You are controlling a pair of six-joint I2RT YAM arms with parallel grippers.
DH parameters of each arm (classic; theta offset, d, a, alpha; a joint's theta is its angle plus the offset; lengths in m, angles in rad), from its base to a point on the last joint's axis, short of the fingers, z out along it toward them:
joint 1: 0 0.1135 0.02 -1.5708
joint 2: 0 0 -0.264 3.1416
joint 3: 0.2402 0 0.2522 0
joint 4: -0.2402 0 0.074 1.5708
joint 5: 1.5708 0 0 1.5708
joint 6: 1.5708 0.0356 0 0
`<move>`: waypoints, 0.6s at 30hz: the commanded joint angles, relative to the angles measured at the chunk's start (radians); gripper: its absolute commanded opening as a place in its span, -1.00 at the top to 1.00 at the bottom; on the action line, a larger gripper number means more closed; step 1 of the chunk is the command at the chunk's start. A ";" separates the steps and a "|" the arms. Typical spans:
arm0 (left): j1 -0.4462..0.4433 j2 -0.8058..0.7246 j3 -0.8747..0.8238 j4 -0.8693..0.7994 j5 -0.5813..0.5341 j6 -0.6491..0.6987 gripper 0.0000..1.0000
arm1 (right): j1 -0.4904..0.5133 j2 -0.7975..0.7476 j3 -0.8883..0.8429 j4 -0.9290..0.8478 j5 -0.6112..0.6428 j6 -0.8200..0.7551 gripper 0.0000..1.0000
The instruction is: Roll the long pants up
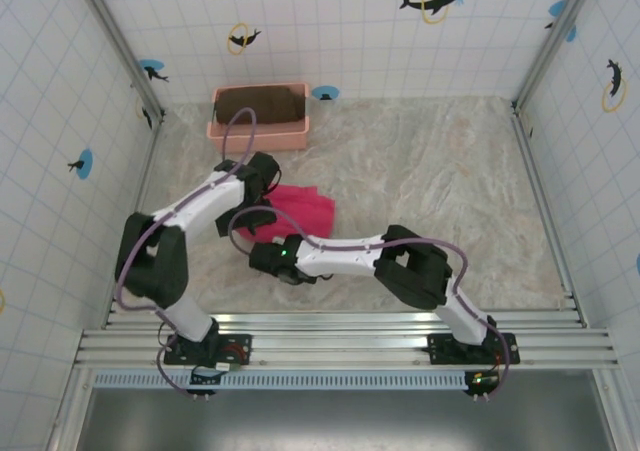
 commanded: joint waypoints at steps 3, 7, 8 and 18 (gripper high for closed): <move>0.101 -0.313 -0.107 0.051 -0.001 0.145 -0.95 | -0.140 -0.065 -0.070 -0.026 -0.358 -0.004 1.00; 0.166 -0.489 -0.235 0.202 0.113 0.093 -0.95 | -0.190 -0.061 -0.099 -0.034 -0.423 -0.009 1.00; 0.170 -0.521 -0.273 0.240 0.133 0.070 -0.95 | -0.196 -0.052 -0.102 -0.040 -0.425 -0.009 1.00; 0.175 -0.661 -0.654 0.713 0.331 -0.221 -0.95 | -0.197 0.016 -0.119 -0.048 -0.432 0.032 1.00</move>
